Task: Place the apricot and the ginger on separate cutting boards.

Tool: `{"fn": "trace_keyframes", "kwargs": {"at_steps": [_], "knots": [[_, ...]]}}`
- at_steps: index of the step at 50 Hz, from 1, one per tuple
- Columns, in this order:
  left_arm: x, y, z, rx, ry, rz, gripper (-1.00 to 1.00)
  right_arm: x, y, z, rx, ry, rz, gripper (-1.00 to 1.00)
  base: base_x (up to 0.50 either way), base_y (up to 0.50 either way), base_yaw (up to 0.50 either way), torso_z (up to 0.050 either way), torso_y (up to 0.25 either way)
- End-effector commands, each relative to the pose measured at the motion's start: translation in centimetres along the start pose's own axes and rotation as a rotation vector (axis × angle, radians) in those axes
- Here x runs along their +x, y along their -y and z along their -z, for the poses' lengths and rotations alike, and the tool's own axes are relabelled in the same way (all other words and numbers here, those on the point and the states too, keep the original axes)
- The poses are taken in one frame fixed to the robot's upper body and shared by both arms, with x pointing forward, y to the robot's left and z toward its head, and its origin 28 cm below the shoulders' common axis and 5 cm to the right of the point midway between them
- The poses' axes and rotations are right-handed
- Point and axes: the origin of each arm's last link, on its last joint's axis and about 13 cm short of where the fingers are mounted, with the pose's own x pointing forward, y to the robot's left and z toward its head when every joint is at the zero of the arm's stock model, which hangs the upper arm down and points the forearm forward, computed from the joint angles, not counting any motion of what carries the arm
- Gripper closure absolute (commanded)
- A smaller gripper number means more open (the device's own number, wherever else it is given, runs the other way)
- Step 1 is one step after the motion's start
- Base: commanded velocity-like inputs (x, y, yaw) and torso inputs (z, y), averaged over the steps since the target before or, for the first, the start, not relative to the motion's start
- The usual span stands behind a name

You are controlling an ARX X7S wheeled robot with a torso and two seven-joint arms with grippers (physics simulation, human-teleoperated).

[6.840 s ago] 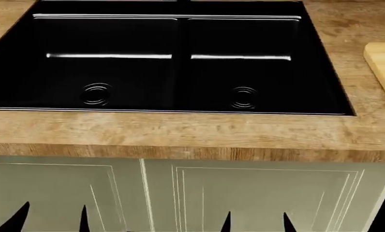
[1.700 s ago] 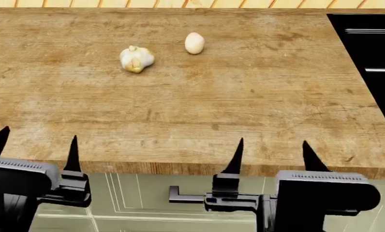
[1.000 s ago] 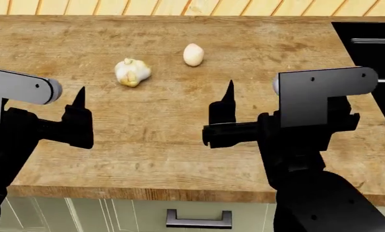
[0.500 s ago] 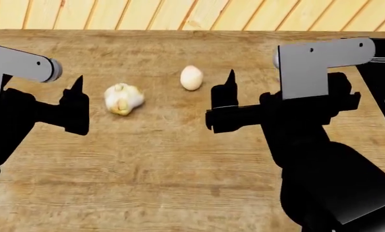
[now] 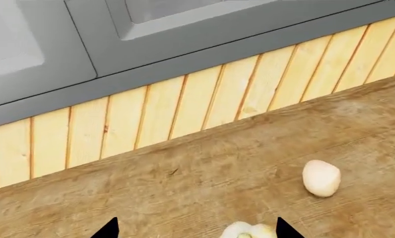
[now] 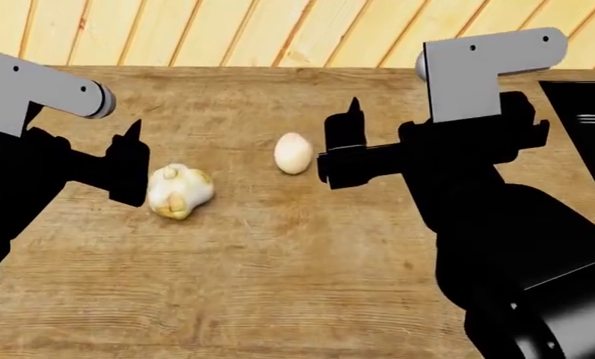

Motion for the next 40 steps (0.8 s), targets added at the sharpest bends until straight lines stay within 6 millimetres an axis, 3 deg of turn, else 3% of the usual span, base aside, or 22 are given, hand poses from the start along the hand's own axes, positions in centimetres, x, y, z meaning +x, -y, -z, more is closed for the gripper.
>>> {"fn": "trace_keyframes", "kwargs": {"at_steps": [1, 21, 35, 40], "knots": [[-0.2, 0.1, 0.2, -0.015, -0.01, 0.05, -1.0, 0.1, -0.2, 0.5, 0.021, -0.018, -0.038, -1.0, 0.31, 0.0, 0.0, 0.0, 0.0], [-0.5, 0.4, 1.0, -0.005, -0.027, 0.062, -1.0, -0.1, -0.2, 0.9, 0.034, -0.02, -0.057, -1.0, 0.31, 0.0, 0.0, 0.0, 0.001], [-1.1, 2.0, 2.3, -0.024, -0.081, 0.202, -1.0, -0.3, -0.3, 0.5, 0.039, -0.009, -0.068, -1.0, 0.01, 0.0, 0.0, 0.0, 0.001], [-1.5, 2.2, 2.5, -0.138, -0.166, 0.235, -1.0, -0.3, -0.4, 0.6, 0.037, -0.016, -0.072, -1.0, 0.0, 0.0, 0.0, 0.0, 0.0]]}}
